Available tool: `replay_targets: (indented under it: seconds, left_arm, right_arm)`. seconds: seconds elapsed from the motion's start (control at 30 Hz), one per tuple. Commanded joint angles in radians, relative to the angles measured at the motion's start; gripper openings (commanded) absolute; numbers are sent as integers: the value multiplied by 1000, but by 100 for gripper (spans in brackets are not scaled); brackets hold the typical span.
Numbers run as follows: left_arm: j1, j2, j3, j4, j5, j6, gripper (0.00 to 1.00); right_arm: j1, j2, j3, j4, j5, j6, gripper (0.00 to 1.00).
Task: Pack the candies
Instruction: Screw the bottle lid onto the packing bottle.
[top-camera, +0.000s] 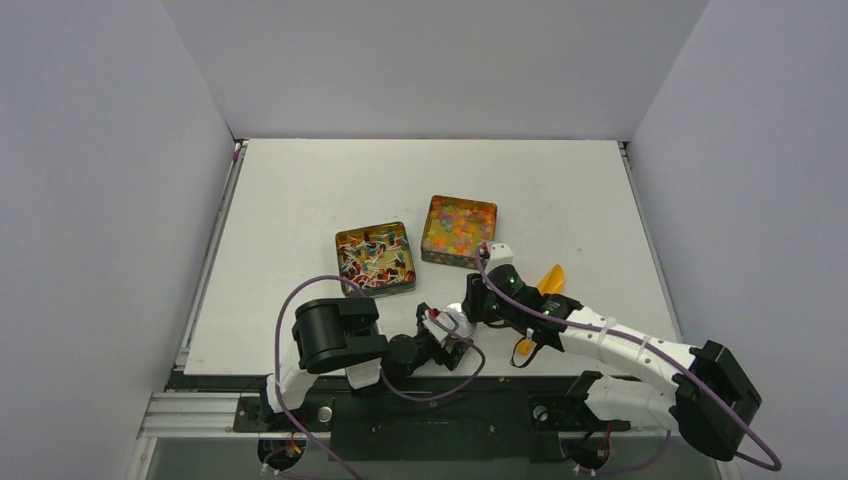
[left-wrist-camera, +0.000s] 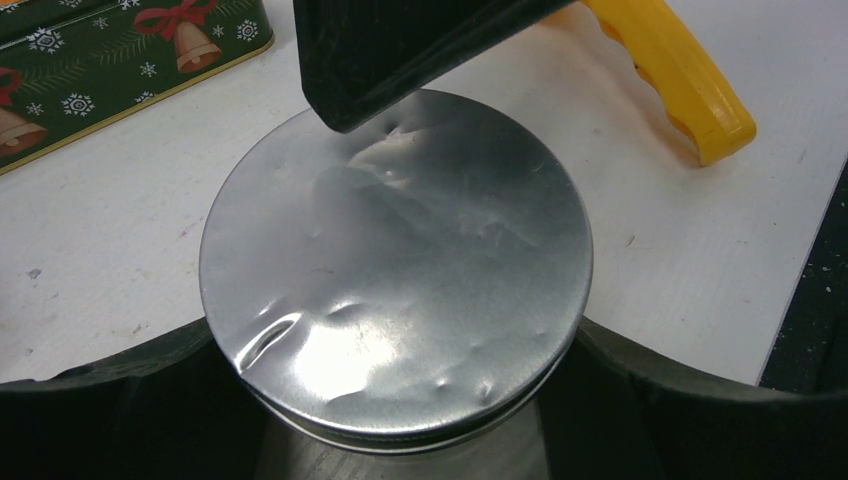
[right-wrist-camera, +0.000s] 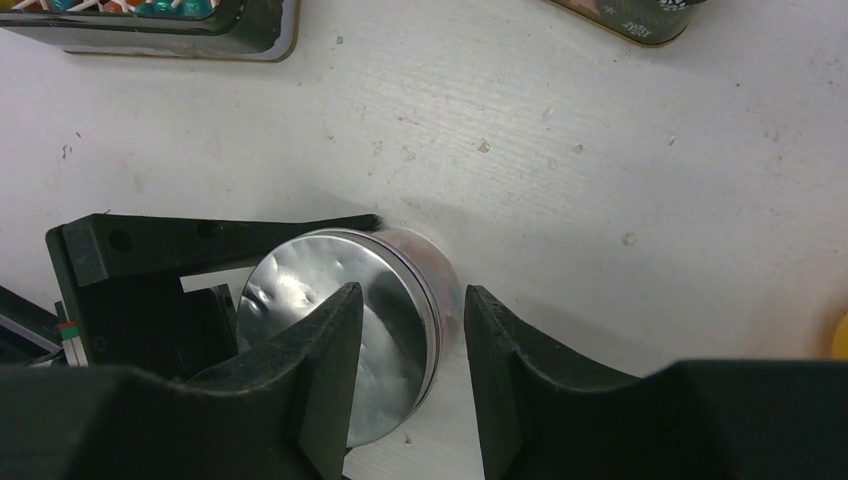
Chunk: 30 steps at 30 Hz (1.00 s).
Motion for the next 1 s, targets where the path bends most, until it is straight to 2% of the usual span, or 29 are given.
replay_targets:
  seconds: [0.0, 0.33, 0.6, 0.97]
  left_arm:
    - [4, 97, -47, 115, 108, -24, 45]
    - [18, 102, -48, 115, 114, -32, 43]
    - [28, 99, -49, 115, 104, -41, 42]
    - [33, 89, -55, 115, 53, -45, 39]
  right_arm:
    - [-16, 27, 41, 55, -23, -23, 37]
    - [-22, 54, 27, 62, -55, -37, 25]
    - [-22, 22, -31, 60, -70, -18, 23]
    - [7, -140, -161, 36, -102, 83, 23]
